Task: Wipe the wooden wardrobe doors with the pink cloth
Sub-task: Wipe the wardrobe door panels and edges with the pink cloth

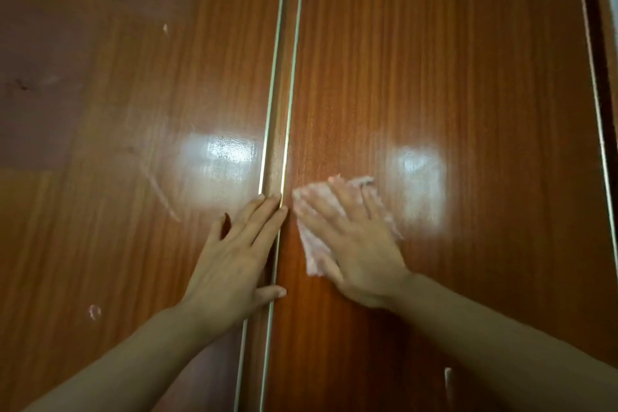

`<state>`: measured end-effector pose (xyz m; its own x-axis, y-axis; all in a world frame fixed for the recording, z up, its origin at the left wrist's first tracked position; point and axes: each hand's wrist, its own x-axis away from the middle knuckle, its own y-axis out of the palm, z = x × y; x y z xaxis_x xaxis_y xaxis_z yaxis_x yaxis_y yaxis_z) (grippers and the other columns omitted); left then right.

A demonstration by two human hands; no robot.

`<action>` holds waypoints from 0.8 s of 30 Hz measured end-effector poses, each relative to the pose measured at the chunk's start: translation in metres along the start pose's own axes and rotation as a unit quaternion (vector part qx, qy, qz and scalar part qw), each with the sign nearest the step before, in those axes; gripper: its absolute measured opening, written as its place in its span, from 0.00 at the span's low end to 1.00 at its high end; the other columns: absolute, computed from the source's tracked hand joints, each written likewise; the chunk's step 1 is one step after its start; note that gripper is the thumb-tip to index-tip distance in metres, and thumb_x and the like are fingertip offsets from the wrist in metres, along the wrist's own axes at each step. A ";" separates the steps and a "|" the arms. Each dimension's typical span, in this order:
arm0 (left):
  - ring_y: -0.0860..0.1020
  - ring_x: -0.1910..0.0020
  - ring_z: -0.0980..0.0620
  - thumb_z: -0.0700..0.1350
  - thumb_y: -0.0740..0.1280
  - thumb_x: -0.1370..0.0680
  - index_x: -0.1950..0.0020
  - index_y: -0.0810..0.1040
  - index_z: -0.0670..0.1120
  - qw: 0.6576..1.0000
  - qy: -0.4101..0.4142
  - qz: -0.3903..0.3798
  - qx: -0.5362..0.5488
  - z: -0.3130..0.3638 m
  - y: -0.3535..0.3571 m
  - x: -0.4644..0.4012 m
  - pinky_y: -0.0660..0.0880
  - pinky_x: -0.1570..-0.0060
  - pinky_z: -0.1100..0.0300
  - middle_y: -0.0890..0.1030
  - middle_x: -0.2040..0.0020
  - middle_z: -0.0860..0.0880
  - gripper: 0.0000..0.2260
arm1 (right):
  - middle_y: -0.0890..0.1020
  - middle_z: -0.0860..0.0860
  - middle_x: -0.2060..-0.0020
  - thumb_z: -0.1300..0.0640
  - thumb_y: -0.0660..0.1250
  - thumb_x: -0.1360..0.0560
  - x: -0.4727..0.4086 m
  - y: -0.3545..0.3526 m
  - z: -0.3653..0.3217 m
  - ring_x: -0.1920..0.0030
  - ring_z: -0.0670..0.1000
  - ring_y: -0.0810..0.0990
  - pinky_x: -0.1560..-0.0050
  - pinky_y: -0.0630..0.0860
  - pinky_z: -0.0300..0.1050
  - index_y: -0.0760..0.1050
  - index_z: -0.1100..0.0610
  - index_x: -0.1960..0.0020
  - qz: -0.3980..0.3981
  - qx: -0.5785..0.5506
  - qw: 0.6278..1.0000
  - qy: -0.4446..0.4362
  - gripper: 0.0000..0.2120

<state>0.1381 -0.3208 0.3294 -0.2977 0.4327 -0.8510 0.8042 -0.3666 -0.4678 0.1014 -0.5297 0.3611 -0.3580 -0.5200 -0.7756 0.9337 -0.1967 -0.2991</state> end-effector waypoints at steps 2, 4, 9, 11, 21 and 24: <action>0.51 0.25 0.50 0.66 0.73 0.44 0.25 0.54 0.47 1.000 0.005 -0.012 -0.009 -0.005 0.002 0.008 0.59 0.34 0.42 0.55 0.24 0.50 0.54 | 0.51 0.46 0.22 0.40 0.54 0.22 0.038 0.010 -0.027 0.22 0.56 0.45 0.27 0.40 0.63 0.53 0.45 0.22 -0.053 0.013 0.991 -0.126 0.30; 0.53 0.26 0.49 0.67 0.73 0.46 0.25 0.54 0.47 1.000 0.013 -0.025 -0.014 -0.009 0.003 0.013 0.60 0.35 0.42 0.56 0.24 0.49 0.56 | 0.54 0.45 0.23 0.39 0.55 0.23 0.036 0.011 -0.019 0.22 0.56 0.48 0.27 0.40 0.61 0.55 0.45 0.23 -0.075 0.037 0.977 -0.198 0.31; 0.52 0.25 0.48 0.69 0.73 0.47 0.24 0.46 0.46 1.000 -0.001 -0.011 0.003 -0.010 0.004 0.013 0.57 0.32 0.44 0.50 0.23 0.47 0.62 | 0.51 0.46 0.22 0.40 0.45 0.22 -0.069 -0.018 0.030 0.23 0.54 0.45 0.26 0.39 0.59 0.47 0.44 0.22 -0.015 0.032 0.999 -0.034 0.29; 0.56 0.26 0.46 0.69 0.73 0.49 0.25 0.47 0.44 1.000 -0.020 -0.002 0.006 -0.008 0.006 0.017 0.59 0.33 0.43 0.53 0.23 0.44 0.63 | 0.50 0.46 0.22 0.40 0.41 0.23 -0.103 -0.030 0.040 0.22 0.54 0.43 0.25 0.39 0.59 0.46 0.46 0.22 -0.006 0.027 0.999 0.026 0.31; 0.53 0.26 0.45 0.66 0.74 0.44 0.25 0.50 0.44 0.998 -0.062 0.027 0.016 0.003 0.028 0.058 0.49 0.34 0.43 0.55 0.24 0.44 0.57 | 0.48 0.47 0.22 0.45 0.51 0.21 0.004 0.014 -0.040 0.22 0.55 0.42 0.25 0.43 0.61 0.48 0.48 0.22 -0.008 -0.010 1.000 0.021 0.30; 0.56 0.26 0.44 0.63 0.76 0.44 0.25 0.54 0.44 0.999 -0.043 0.014 -0.005 0.016 0.037 0.083 0.53 0.34 0.41 0.57 0.24 0.43 0.55 | 0.51 0.49 0.22 0.45 0.54 0.22 0.073 0.032 -0.083 0.22 0.57 0.46 0.26 0.46 0.64 0.53 0.49 0.22 -0.042 -0.010 0.999 -0.031 0.30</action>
<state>0.1353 -0.3116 0.2377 -0.3170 0.3495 -0.8817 0.8185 -0.3689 -0.4405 0.1047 -0.5045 0.2491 -0.4337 -0.5527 -0.7116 0.8999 -0.2262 -0.3728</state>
